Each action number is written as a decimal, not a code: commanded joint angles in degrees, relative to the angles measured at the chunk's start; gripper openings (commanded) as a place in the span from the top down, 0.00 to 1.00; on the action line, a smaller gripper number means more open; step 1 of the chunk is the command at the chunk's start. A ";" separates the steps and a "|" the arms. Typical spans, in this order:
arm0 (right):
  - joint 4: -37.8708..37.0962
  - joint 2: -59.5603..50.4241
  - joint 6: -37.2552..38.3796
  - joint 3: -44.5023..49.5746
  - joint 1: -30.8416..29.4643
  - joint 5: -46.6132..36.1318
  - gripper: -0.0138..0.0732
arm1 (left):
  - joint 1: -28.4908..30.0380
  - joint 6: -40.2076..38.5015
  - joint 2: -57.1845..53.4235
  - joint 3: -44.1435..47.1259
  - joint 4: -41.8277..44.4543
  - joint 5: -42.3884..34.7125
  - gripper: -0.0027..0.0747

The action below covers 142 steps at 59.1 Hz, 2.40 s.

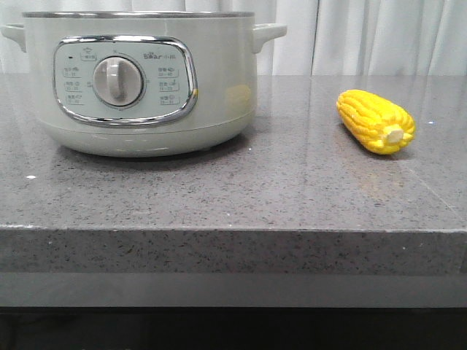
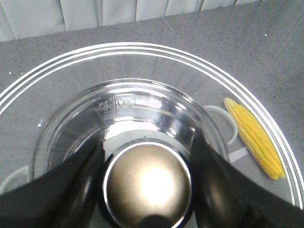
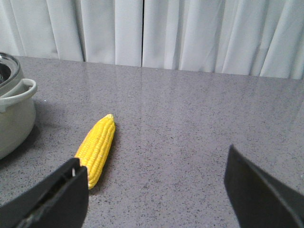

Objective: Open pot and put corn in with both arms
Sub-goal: 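Lift the glass lid up off the pot with the left gripper, then lower the right gripper onto the yellow corn cob and grasp it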

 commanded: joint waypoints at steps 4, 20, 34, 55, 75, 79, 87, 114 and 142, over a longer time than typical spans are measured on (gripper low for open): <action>-0.40 0.99 -0.28 -1.79 -0.38 -4.59 0.15 | -0.18 0.17 -10.15 6.35 -1.01 -8.77 0.59; -0.40 3.21 -0.28 -1.79 -0.38 -4.73 0.15 | -0.18 0.17 -27.14 24.06 -1.01 -11.42 0.59; -0.40 8.23 -0.28 -1.79 -0.38 -7.30 0.15 | -0.18 0.17 -42.10 36.43 -1.23 -11.42 0.59; -0.06 20.92 -0.28 -2.93 2.66 -8.75 0.15 | -0.18 0.17 -57.68 43.84 -2.68 -11.42 0.60; 8.25 43.14 -0.28 -15.41 6.73 -7.43 0.15 | -0.18 0.17 -58.75 43.84 -2.68 -11.48 0.60; 9.86 47.61 -0.28 -18.78 7.91 -6.64 0.14 | -0.18 0.17 -58.75 43.84 -2.68 -11.48 0.60; 12.96 56.00 -0.28 -25.38 9.50 -5.68 0.14 | -0.18 0.17 -58.75 43.84 -2.68 -11.48 0.60; 15.36 70.59 -0.28 -32.66 9.97 -2.21 0.15 | -0.18 0.17 -58.75 43.84 -2.68 -11.48 0.67; 15.36 71.33 -0.65 -32.66 9.97 -1.44 0.48 | -0.18 0.17 -58.75 43.84 -2.68 -11.48 0.77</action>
